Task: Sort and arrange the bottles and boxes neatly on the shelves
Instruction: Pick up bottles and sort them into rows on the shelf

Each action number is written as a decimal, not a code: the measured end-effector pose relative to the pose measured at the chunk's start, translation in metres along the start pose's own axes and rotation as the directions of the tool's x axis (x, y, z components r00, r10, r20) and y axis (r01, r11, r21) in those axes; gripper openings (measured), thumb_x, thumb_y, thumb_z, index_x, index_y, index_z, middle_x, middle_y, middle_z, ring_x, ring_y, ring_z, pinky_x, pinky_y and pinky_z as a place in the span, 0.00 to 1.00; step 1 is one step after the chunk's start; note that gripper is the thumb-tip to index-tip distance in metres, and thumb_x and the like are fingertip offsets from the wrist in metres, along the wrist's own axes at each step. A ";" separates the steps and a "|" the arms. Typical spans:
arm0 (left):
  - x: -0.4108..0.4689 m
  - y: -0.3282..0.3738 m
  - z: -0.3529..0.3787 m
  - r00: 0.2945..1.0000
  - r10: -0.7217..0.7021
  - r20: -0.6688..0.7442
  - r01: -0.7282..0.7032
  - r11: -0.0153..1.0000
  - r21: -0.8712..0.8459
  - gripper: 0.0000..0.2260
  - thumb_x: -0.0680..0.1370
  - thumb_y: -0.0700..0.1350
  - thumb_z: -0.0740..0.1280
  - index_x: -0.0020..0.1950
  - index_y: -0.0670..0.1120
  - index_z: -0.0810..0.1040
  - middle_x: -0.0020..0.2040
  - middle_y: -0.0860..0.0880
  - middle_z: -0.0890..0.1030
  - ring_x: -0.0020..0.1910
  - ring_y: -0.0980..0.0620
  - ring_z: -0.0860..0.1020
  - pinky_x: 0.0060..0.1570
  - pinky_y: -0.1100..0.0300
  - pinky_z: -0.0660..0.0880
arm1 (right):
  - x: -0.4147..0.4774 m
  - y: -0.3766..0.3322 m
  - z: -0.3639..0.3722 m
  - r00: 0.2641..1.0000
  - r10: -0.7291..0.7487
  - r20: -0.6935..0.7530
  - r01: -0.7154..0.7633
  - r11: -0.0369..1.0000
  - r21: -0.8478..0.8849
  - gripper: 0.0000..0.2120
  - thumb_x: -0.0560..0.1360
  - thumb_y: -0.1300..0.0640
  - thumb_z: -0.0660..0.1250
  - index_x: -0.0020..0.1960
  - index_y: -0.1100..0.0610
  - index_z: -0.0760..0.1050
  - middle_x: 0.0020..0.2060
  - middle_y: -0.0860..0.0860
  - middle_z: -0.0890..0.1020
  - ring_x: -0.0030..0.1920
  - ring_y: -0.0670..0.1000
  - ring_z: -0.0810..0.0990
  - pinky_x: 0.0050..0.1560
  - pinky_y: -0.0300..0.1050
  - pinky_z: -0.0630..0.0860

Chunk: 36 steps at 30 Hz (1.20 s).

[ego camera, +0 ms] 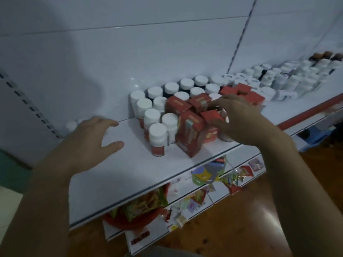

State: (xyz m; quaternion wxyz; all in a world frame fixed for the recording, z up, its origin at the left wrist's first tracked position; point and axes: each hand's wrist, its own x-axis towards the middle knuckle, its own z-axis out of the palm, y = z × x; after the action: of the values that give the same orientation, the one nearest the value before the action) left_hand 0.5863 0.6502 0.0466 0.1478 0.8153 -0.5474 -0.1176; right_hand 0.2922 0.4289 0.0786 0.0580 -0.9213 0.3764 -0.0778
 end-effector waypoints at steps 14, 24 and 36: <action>0.143 0.338 0.075 0.906 0.417 -0.065 -0.406 0.903 0.138 0.28 0.75 0.61 0.68 0.73 0.53 0.72 0.70 0.46 0.72 0.68 0.42 0.68 0.65 0.45 0.69 | -0.131 0.295 -0.060 0.903 0.398 0.161 -0.410 0.911 0.043 0.28 0.78 0.40 0.66 0.75 0.47 0.66 0.70 0.51 0.73 0.66 0.53 0.73 0.64 0.47 0.71; 0.293 0.529 0.183 0.759 0.605 0.242 -0.631 0.775 0.042 0.34 0.74 0.69 0.64 0.77 0.59 0.63 0.75 0.51 0.67 0.74 0.47 0.65 0.69 0.42 0.68 | -0.151 0.488 -0.056 0.743 0.645 0.179 -0.657 0.753 0.014 0.30 0.78 0.39 0.66 0.76 0.46 0.64 0.72 0.50 0.71 0.70 0.54 0.70 0.67 0.51 0.71; 0.500 0.797 0.255 0.563 0.816 0.135 -0.786 0.578 -0.217 0.26 0.76 0.64 0.66 0.72 0.57 0.71 0.71 0.50 0.73 0.69 0.47 0.71 0.67 0.44 0.70 | -0.088 0.706 -0.123 0.581 0.812 0.062 -0.812 0.573 0.109 0.28 0.80 0.42 0.66 0.76 0.49 0.66 0.70 0.51 0.73 0.68 0.54 0.71 0.59 0.44 0.68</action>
State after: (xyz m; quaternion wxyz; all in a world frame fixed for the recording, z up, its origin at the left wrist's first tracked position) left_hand -0.0006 -0.1264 0.0894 0.1769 0.4472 -0.8615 -0.1630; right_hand -0.2760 -0.0168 0.0738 0.1458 -0.6413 0.7506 -0.0640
